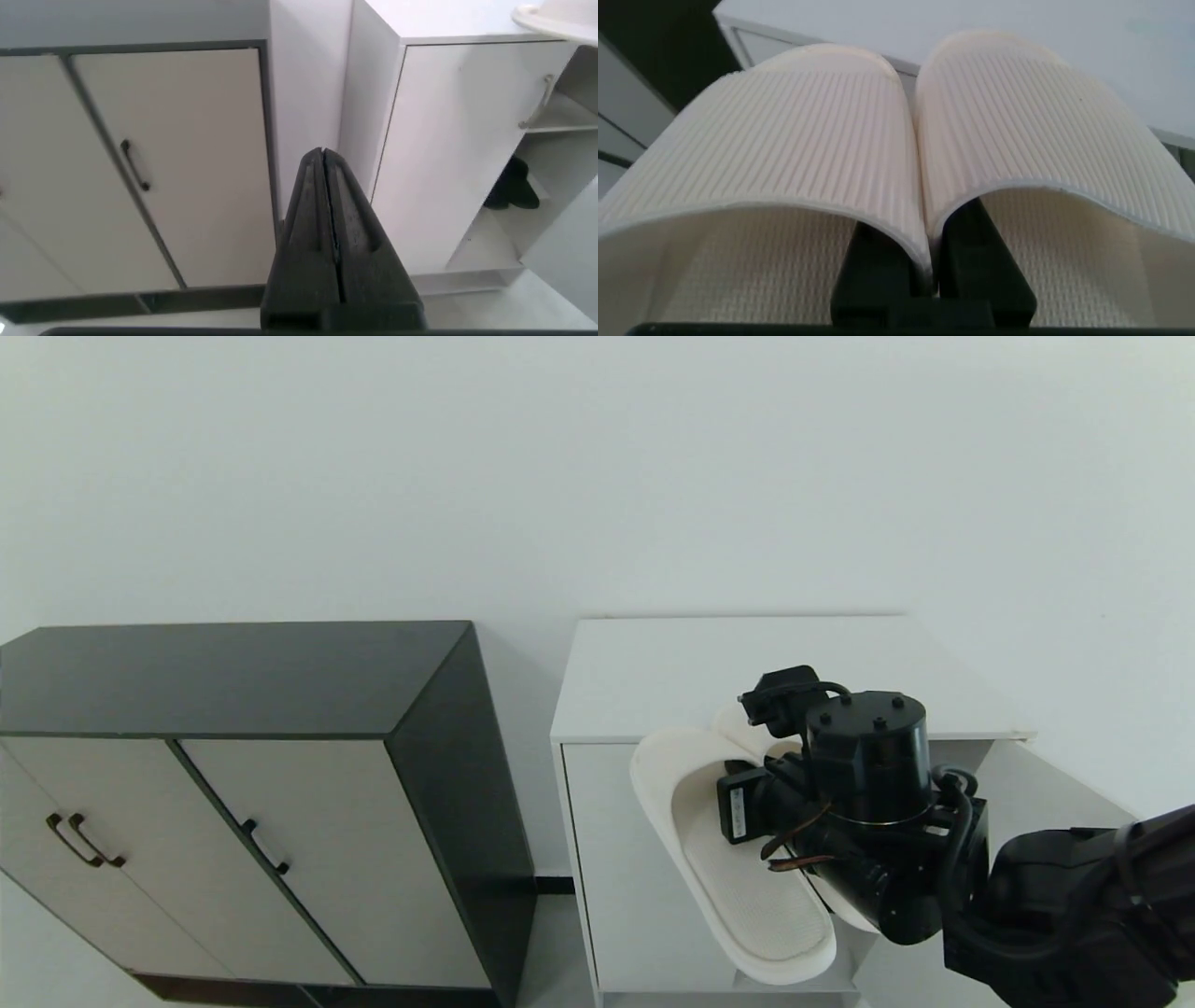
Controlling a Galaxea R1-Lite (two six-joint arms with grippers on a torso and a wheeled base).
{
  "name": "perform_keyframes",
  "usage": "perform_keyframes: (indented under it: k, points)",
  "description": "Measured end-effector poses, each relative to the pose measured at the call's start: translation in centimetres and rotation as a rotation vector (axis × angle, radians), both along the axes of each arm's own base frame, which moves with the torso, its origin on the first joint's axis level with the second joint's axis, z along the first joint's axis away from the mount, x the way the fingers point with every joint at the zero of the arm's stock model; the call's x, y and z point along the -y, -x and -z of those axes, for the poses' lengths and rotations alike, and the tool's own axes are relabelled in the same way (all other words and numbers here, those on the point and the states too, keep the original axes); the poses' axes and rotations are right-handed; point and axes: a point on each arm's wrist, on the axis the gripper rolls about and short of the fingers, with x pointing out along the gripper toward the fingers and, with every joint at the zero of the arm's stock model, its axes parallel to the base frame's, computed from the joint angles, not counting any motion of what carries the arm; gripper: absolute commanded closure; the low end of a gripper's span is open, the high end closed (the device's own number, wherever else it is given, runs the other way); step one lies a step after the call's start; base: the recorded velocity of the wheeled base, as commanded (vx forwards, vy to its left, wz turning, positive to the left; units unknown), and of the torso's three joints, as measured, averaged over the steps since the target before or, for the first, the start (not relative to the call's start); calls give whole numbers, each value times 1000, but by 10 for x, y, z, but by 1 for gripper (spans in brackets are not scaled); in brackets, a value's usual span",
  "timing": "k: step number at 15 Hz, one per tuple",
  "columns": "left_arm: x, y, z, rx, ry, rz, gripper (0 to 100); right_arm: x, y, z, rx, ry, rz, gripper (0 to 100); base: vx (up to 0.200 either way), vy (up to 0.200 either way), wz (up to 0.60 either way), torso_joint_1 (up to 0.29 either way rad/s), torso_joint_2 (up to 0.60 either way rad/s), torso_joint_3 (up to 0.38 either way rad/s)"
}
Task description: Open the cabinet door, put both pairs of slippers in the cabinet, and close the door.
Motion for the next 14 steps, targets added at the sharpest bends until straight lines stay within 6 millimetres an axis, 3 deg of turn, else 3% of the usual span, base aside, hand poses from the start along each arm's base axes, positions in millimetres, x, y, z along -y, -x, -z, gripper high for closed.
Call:
perform_keyframes:
  k: [8,14]
  points:
    - [0,0,0,0,0,0,100,-2,-1,3,6,-2,-1,100,0,0,0,0,0,0]
    - [0,0,0,0,0,0,100,-1,-1,4,17,-10,-2,100,0,-200,0,5,2,4]
